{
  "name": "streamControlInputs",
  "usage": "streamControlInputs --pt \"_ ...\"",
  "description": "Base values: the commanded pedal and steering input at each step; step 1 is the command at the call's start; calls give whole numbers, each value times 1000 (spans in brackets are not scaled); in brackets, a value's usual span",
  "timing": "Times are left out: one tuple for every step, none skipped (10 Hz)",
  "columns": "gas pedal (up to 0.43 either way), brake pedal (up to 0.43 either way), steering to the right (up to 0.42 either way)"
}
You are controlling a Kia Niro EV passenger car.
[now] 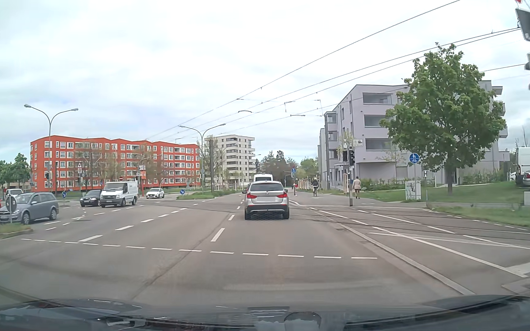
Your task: Follow the waypoints while adhering to traffic rules and regulations
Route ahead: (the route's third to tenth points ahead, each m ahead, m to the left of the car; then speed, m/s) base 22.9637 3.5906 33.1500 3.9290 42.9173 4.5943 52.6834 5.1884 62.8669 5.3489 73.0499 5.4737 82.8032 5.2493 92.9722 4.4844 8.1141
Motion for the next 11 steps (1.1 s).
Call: streamControlInputs --pt "189 0 -24" --pt "189 0 -24" --pt "189 0 -24" --pt "189 0 -24" --pt "189 0 -24" --pt "169 0 -23" --pt "169 0 -21" --pt "150 0 -20" --pt "130 0 -19" --pt "118 0 -18" --pt "67 0 -15"
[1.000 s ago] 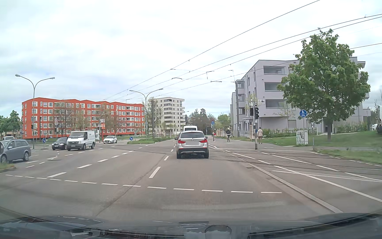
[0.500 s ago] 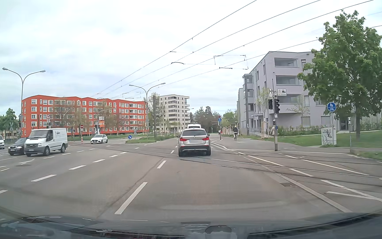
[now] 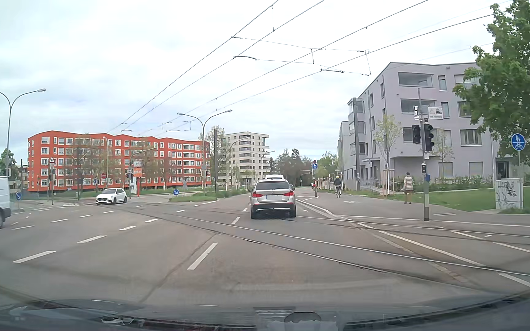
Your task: Follow the waypoints while adhering to traffic rules and regulations
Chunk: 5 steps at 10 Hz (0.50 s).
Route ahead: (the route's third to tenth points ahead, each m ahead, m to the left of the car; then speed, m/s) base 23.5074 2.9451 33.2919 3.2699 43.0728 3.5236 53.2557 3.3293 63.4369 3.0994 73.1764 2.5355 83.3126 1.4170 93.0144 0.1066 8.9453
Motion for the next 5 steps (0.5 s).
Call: streamControlInputs --pt "67 0 -13" --pt "59 0 -11" --pt "8 0 -11" --pt "0 0 -10" --pt "0 0 -8"
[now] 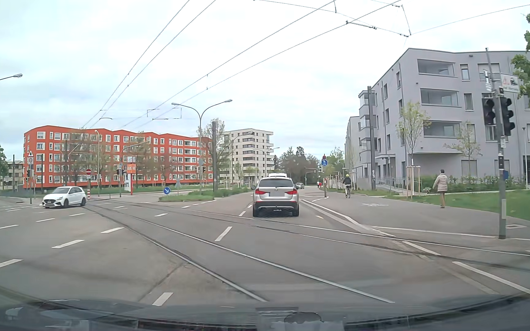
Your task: Follow the waypoints while adhering to traffic rules and regulations
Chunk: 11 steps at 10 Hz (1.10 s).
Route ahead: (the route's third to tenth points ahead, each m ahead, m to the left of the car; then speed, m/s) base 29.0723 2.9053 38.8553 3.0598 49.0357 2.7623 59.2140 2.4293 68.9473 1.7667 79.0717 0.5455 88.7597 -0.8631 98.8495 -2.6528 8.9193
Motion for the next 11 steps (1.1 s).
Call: streamControlInputs --pt "0 0 -7" --pt "0 0 -6" --pt "0 0 -5" --pt "0 0 -4" --pt "0 0 -1" --pt "0 0 -1" --pt "28 0 -6" --pt "39 0 -9" --pt "39 0 -9" --pt "39 0 -6" --pt "67 0 -5"
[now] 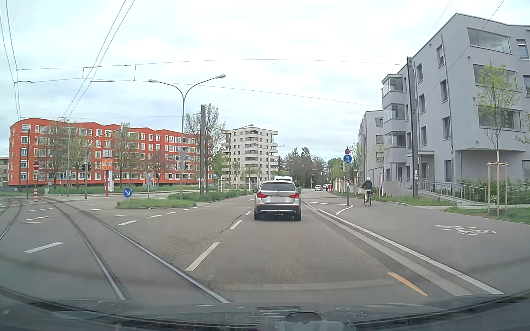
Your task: Follow the waypoints while adhering to traffic rules and regulations
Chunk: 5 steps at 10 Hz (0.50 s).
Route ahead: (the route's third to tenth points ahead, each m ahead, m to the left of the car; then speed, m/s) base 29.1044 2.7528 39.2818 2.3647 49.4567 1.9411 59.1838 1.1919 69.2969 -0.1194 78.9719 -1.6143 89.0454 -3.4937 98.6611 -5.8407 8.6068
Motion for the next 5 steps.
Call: streamControlInputs --pt "67 0 -4" --pt "67 0 -4" --pt "67 0 -3" --pt "67 0 -4" --pt "67 0 -4"
